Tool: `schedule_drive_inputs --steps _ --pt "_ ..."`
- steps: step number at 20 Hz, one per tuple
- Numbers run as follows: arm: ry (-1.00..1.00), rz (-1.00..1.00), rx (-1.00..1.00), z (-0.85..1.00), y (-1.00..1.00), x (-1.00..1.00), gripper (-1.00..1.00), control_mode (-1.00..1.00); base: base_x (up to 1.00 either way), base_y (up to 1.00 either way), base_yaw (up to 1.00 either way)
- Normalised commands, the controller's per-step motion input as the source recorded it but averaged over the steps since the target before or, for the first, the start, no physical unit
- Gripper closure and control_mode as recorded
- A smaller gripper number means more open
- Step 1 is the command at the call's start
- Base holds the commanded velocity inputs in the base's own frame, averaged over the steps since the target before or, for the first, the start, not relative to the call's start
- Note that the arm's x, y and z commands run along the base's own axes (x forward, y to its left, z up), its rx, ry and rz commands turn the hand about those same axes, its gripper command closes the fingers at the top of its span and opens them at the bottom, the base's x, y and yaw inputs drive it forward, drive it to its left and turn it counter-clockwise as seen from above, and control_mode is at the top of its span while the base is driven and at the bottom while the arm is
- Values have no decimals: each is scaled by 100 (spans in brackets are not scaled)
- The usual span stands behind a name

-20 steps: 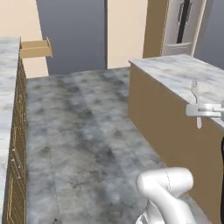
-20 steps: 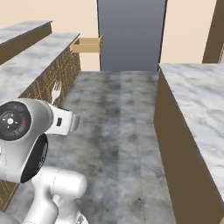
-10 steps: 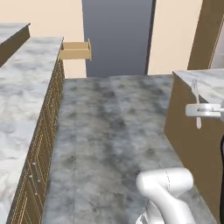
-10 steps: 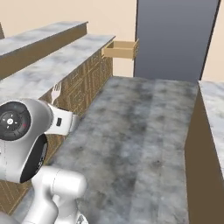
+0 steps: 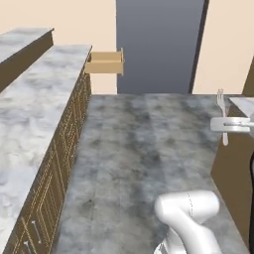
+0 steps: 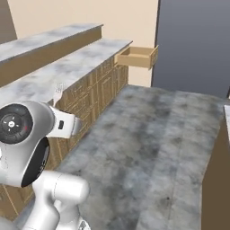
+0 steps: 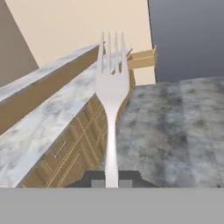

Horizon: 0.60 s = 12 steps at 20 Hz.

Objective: Pick up the metallic utensils from the counter and place them in the open drawer. Make sure not to pick up any wooden utensils.

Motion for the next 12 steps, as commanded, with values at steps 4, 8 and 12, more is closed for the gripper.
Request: schedule_drive_inputs --steps 4,8,12 --pt "0 0 0 0 0 0 100 100 100 -32 10" --pt "0 0 0 0 0 0 100 100 100 -26 7" --pt "0 0 0 0 0 0 100 100 100 -6 2"
